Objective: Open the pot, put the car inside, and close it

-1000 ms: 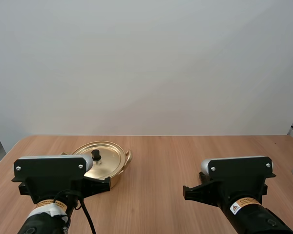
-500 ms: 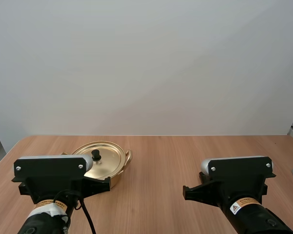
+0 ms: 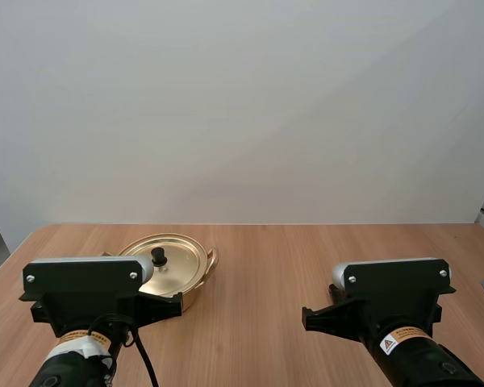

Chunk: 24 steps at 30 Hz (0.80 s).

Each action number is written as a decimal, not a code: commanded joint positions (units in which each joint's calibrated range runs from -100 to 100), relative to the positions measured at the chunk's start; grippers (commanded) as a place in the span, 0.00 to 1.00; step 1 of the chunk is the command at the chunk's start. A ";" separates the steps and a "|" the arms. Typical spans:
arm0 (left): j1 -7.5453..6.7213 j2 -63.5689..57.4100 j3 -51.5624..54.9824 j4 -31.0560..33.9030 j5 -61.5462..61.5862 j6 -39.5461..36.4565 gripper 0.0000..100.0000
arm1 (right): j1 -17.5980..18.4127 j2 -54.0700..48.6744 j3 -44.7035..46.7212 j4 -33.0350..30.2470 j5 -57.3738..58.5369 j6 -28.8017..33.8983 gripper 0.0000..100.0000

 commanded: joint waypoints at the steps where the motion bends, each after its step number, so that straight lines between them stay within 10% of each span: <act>1: 0.00 0.00 0.00 -0.03 0.02 -0.02 0.00 | 0.01 0.00 0.00 -0.03 0.04 -0.01 0.00; 14: 0.00 0.00 -0.11 1.17 -0.10 2.93 0.00 | -0.01 0.00 0.00 -1.47 -3.59 -0.15 0.00; 24: 0.06 0.00 -13.94 0.61 7.50 6.47 0.00 | -0.01 0.00 0.00 -18.77 -25.57 -0.35 0.00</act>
